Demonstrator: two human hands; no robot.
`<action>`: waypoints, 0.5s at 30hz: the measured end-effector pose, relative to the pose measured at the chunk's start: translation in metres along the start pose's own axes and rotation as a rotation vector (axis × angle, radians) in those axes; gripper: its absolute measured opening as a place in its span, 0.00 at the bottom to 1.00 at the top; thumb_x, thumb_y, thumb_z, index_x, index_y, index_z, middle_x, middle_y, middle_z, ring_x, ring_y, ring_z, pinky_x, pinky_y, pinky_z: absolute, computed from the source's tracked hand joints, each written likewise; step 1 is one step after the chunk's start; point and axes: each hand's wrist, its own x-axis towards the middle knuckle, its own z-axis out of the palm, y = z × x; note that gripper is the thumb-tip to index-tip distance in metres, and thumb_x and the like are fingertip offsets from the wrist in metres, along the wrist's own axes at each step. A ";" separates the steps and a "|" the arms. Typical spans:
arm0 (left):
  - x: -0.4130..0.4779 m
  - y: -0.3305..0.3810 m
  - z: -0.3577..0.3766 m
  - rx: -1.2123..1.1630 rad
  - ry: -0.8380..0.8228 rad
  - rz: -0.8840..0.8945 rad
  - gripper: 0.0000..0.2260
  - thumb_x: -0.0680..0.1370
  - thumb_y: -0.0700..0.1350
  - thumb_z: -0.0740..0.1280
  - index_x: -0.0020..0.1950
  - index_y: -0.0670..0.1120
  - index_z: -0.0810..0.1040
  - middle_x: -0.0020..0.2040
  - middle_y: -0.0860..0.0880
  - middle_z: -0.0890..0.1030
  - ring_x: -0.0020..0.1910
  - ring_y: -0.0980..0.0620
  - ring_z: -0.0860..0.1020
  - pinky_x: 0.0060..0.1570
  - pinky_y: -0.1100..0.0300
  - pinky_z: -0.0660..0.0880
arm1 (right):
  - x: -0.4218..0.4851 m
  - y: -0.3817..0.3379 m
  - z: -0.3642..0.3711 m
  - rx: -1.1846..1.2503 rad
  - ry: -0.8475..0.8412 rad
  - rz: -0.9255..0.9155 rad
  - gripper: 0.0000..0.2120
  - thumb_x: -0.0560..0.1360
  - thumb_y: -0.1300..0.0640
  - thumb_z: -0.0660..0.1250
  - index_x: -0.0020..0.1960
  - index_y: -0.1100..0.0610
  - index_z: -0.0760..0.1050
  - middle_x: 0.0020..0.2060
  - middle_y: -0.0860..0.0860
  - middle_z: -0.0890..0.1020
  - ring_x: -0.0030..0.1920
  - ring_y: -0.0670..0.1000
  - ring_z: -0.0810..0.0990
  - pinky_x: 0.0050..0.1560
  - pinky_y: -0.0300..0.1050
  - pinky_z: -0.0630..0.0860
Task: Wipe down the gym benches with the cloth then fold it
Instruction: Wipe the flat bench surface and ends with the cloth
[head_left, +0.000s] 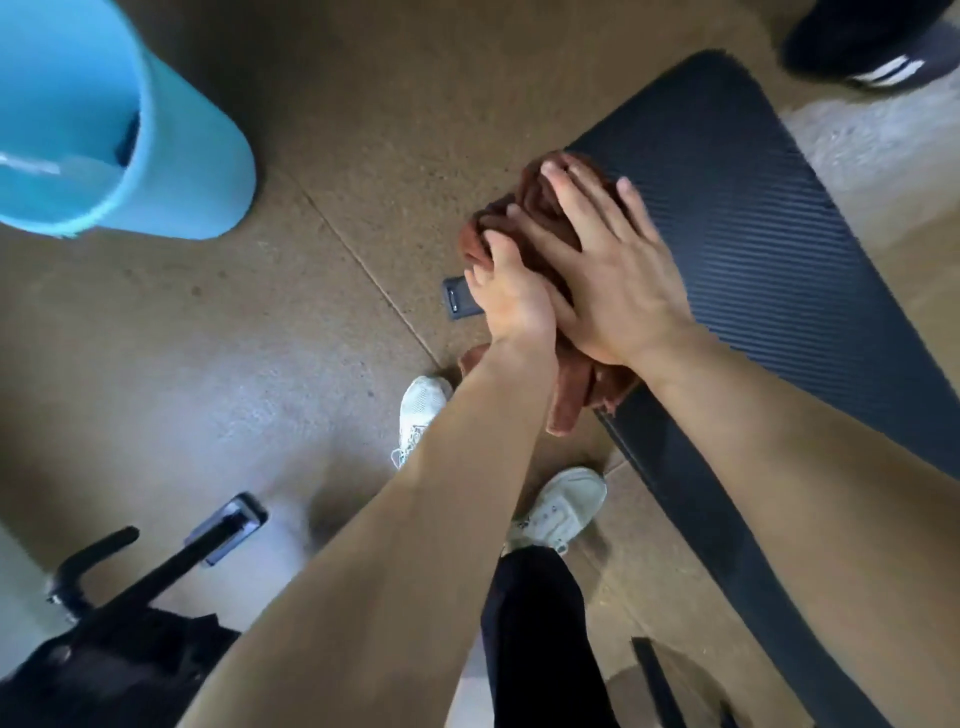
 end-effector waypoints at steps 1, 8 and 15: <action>-0.007 0.007 -0.005 0.009 -0.013 0.040 0.41 0.64 0.79 0.56 0.71 0.58 0.72 0.72 0.53 0.73 0.72 0.50 0.70 0.73 0.49 0.64 | -0.006 0.000 0.002 0.005 0.029 0.010 0.29 0.81 0.41 0.49 0.81 0.45 0.54 0.81 0.55 0.50 0.81 0.56 0.48 0.79 0.60 0.50; -0.111 -0.047 -0.032 -0.155 0.031 -0.387 0.33 0.65 0.72 0.68 0.60 0.50 0.74 0.57 0.47 0.81 0.56 0.46 0.80 0.64 0.46 0.74 | -0.087 0.010 0.023 0.033 0.042 0.060 0.29 0.82 0.48 0.60 0.80 0.53 0.58 0.79 0.61 0.56 0.80 0.61 0.54 0.78 0.60 0.56; -0.124 -0.046 -0.037 -0.019 -0.158 -0.374 0.42 0.62 0.74 0.64 0.67 0.48 0.78 0.61 0.47 0.82 0.60 0.47 0.80 0.68 0.47 0.72 | -0.117 0.017 0.022 -0.106 -0.066 0.014 0.33 0.81 0.42 0.53 0.81 0.58 0.54 0.78 0.66 0.54 0.79 0.65 0.52 0.79 0.59 0.49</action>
